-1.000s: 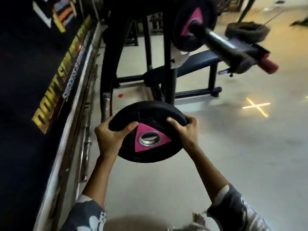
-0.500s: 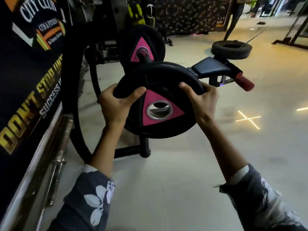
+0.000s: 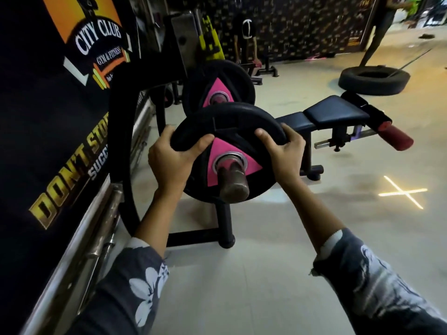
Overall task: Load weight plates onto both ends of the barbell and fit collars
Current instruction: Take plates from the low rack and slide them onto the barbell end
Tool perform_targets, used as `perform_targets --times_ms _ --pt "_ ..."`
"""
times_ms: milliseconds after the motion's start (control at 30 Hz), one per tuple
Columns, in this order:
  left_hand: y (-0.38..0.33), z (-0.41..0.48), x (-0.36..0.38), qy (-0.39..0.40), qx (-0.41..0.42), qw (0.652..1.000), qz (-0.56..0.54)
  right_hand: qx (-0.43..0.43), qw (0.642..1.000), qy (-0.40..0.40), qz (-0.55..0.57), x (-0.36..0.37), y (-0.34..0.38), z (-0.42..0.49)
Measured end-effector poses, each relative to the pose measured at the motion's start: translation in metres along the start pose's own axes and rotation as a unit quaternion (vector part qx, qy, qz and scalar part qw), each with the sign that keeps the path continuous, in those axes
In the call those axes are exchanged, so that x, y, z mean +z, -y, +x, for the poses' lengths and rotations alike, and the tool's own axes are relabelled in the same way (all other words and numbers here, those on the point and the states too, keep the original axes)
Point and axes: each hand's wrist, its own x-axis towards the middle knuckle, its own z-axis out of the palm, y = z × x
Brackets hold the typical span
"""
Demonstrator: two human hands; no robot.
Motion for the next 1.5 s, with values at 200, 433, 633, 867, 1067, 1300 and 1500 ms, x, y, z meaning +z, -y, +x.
perform_targets --times_ms 200,433,633,867,1067,1300,1500 --pt "0.058 0.049 0.044 0.002 0.027 1.0 -0.013 -0.057 0.998 0.004 -0.024 0.032 -0.028 0.058" --pt "0.107 0.113 0.1 -0.01 0.048 0.999 -0.007 -0.065 0.998 0.003 -0.027 0.079 -0.064 0.131" --pt "0.134 0.163 0.136 0.022 0.012 0.997 -0.067 -0.06 0.997 0.004 -0.053 0.116 -0.089 0.194" --pt "0.145 0.173 0.147 0.012 -0.001 0.997 -0.072 -0.077 0.995 -0.021 -0.054 0.126 -0.105 0.212" --pt "0.135 0.171 0.138 0.051 -0.026 0.998 -0.033 -0.055 0.995 0.023 -0.078 0.123 -0.097 0.208" --pt "0.104 0.117 0.093 0.12 0.004 0.98 0.161 -0.072 0.97 0.107 -0.207 0.088 -0.068 0.13" --pt "0.044 0.014 0.039 0.144 0.025 0.964 0.222 -0.129 0.937 0.178 -0.272 0.032 -0.028 0.021"
